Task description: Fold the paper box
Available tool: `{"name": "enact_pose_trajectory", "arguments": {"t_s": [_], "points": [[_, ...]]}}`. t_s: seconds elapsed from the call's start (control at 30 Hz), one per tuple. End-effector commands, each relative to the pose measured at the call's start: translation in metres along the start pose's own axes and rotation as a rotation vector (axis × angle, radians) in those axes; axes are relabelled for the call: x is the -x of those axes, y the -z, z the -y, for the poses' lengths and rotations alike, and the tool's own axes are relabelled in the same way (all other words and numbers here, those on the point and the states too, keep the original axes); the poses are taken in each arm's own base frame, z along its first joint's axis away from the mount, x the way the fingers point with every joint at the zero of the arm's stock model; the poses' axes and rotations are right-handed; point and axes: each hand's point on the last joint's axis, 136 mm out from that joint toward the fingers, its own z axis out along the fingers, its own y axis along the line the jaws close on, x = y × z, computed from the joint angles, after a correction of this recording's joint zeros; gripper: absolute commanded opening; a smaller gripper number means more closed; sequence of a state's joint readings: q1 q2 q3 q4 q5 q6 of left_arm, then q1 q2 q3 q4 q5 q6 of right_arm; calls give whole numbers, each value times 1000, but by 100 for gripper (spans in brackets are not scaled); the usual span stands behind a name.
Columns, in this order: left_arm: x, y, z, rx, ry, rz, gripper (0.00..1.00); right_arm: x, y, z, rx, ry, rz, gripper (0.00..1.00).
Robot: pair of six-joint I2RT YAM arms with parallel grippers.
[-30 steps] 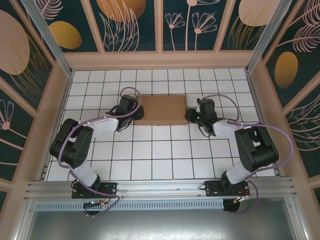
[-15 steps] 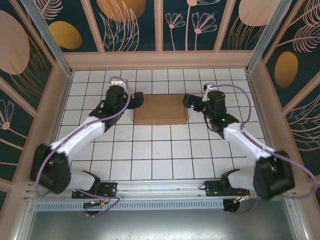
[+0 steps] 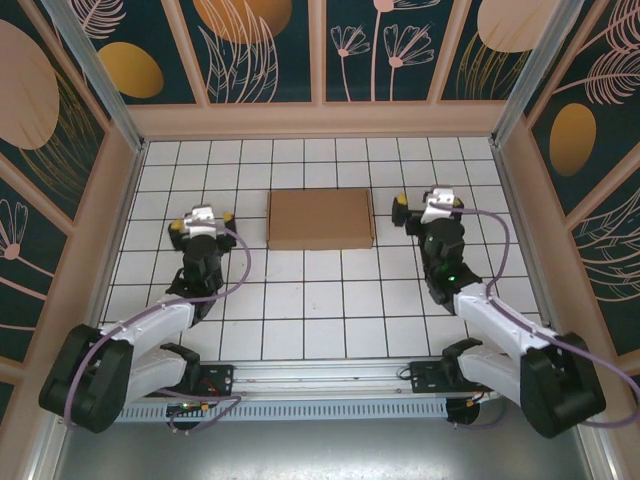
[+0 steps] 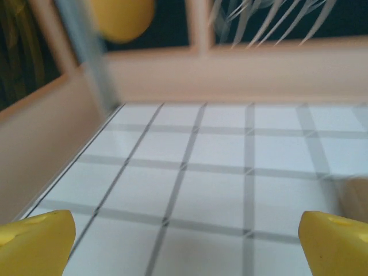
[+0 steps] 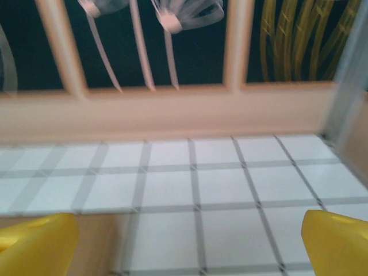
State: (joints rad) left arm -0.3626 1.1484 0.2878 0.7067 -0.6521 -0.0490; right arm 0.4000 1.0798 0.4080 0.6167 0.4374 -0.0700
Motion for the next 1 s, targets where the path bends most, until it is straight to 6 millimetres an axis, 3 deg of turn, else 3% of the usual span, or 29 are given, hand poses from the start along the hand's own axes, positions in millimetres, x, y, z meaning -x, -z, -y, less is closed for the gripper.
{"name": "enact_pose_trajectory", "arguments": {"t_s": [0.0, 0.07, 0.17, 0.3, 0.37, 0.4, 0.5, 0.53, 0.6, 0.63, 0.7, 0.97], "points": [[-13, -5, -35, 178, 57, 14, 99, -18, 0, 51, -248, 132, 24, 99], [-16, -13, -38, 208, 18, 11, 99, -51, -6, 69, -297, 139, -60, 99], [-7, -24, -55, 234, 197, 66, 99, -78, -9, 87, -304, 57, -104, 99], [-3, -40, -60, 201, 171, 95, 95, -64, 0, 87, -105, -119, 40, 99], [-5, -48, -44, 94, 137, 111, 97, -53, 11, 93, -30, -221, 154, 99], [-6, -48, -40, 65, 133, 104, 99, -50, 14, 87, 20, -200, 176, 99], [-7, -48, -36, 8, 138, 109, 99, -66, 16, 72, 111, -147, 185, 99], [-10, -49, -33, -46, 149, 108, 99, -61, 9, 63, 163, -129, 195, 99], [-13, -46, -33, -70, 149, 135, 99, -73, -8, 44, 249, -79, 100, 99], [-16, -48, -31, -76, 139, 101, 99, -73, -18, 43, 255, -82, 86, 99], [-14, -48, -31, -73, 145, 121, 99, -81, -35, 66, 125, -144, 21, 99], [-16, -52, -29, -95, 144, 97, 99, -81, -36, 73, 69, -149, 20, 99]]}}
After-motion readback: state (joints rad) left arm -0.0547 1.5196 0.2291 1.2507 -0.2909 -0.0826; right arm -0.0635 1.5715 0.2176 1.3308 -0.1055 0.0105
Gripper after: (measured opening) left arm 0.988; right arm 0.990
